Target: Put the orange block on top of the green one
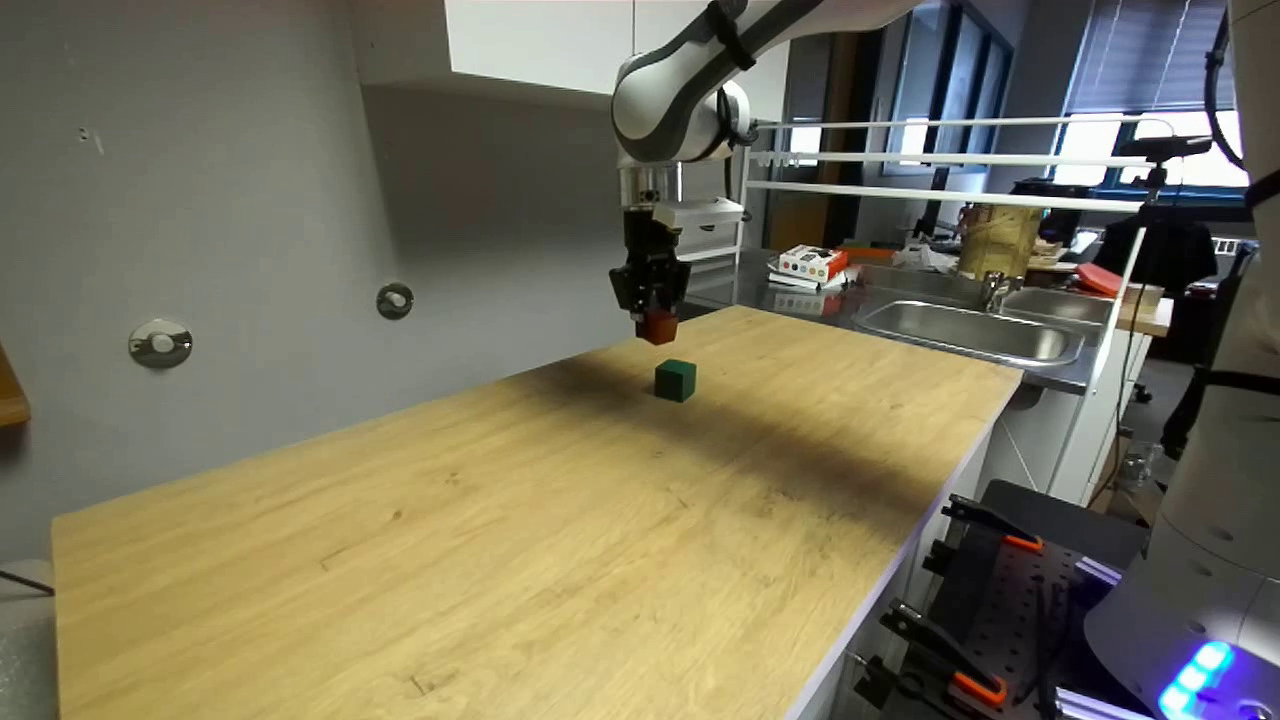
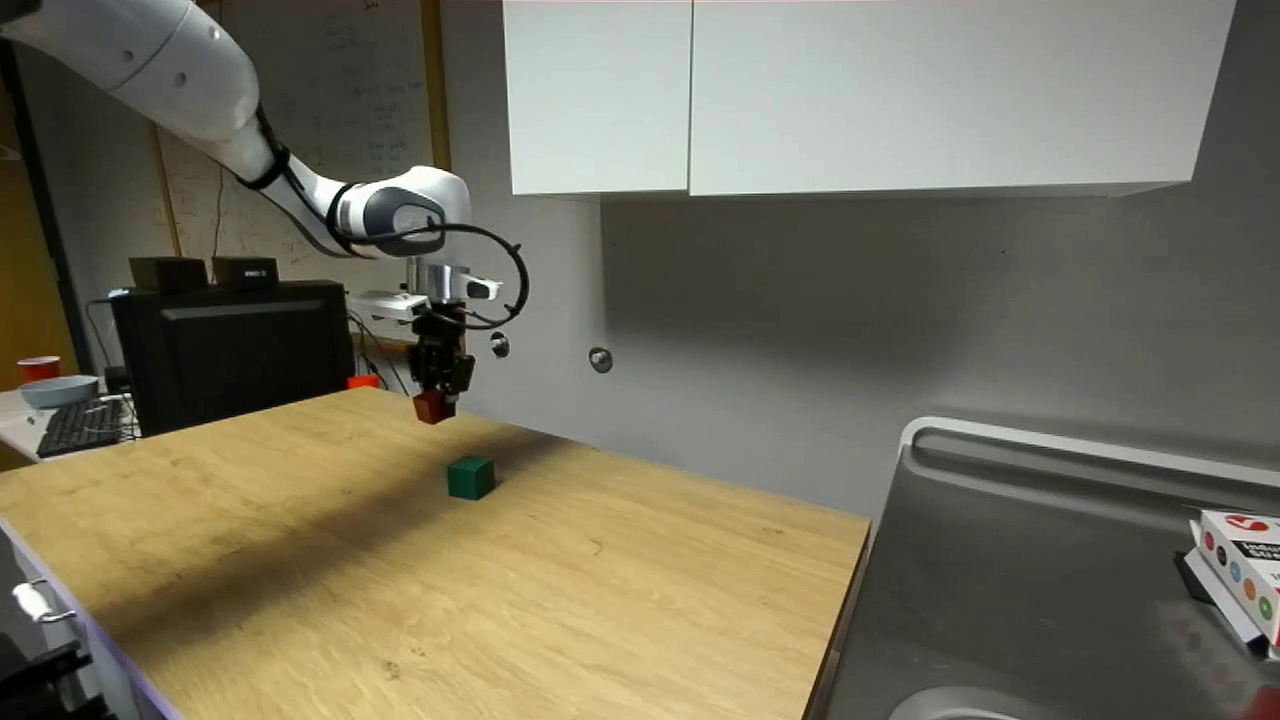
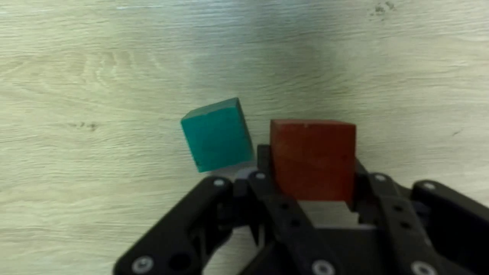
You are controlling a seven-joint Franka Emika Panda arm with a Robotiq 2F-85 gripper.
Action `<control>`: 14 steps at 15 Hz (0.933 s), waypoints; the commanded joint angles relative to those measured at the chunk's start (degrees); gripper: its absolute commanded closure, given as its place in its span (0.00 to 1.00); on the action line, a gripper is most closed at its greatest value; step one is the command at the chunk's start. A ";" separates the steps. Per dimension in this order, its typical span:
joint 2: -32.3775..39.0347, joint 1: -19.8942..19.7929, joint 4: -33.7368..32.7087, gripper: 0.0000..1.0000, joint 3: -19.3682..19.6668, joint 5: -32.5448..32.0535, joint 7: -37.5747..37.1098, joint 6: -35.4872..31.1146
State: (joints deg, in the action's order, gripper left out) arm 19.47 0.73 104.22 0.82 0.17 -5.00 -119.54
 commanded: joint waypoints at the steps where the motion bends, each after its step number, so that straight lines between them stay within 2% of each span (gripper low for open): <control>1: 0.76 -2.65 -3.30 0.82 1.34 0.98 1.40 2.85; 7: 3.71 -5.36 -5.23 0.82 2.10 1.74 1.77 3.77; 14: 7.86 -4.63 -8.76 0.82 1.08 2.02 1.67 4.92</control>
State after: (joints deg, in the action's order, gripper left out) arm 25.28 -4.09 99.15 2.31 0.94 -4.51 -117.18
